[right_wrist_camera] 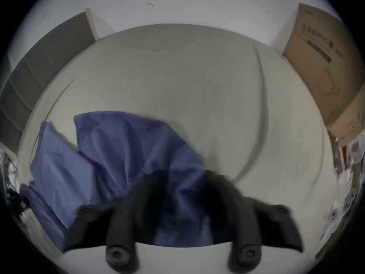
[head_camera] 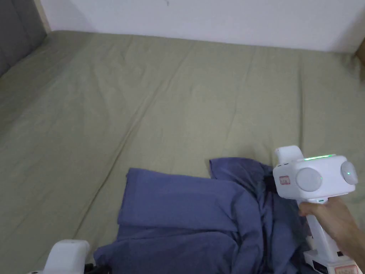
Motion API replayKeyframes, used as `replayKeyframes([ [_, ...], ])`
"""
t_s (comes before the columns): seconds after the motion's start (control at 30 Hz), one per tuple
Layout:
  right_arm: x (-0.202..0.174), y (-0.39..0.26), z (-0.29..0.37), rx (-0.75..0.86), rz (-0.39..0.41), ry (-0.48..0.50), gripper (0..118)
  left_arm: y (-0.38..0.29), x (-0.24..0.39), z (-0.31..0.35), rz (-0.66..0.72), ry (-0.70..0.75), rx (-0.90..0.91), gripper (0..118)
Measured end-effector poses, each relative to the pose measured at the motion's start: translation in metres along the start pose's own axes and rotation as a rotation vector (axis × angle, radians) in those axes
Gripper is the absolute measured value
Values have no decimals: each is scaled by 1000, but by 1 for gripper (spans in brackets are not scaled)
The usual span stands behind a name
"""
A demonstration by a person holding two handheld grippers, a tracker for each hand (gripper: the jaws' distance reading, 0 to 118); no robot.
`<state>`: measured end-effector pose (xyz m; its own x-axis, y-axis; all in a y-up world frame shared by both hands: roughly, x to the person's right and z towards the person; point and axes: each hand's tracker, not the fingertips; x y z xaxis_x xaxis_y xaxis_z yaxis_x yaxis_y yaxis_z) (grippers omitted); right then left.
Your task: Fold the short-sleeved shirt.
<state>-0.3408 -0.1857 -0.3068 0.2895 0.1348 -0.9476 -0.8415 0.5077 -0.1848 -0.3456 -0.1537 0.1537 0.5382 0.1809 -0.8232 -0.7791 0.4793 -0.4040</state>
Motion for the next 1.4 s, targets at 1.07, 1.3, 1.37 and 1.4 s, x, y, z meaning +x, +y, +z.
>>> replayKeyframes([
  [1.07, 238, -34, 341, 437, -553, -113, 4, 161, -38, 212, 52, 152, 559, 7],
  [1.3, 230, -15, 360, 463, -547, -106, 4, 186, -28, 230, 36, 150, 592, 7],
  [1.37, 229, -3, 362, 466, -541, -107, 4, 195, -29, 230, 39, 157, 594, 7],
  [1.4, 229, 5, 359, 468, -542, -102, 4, 199, -30, 230, 44, 159, 600, 7],
])
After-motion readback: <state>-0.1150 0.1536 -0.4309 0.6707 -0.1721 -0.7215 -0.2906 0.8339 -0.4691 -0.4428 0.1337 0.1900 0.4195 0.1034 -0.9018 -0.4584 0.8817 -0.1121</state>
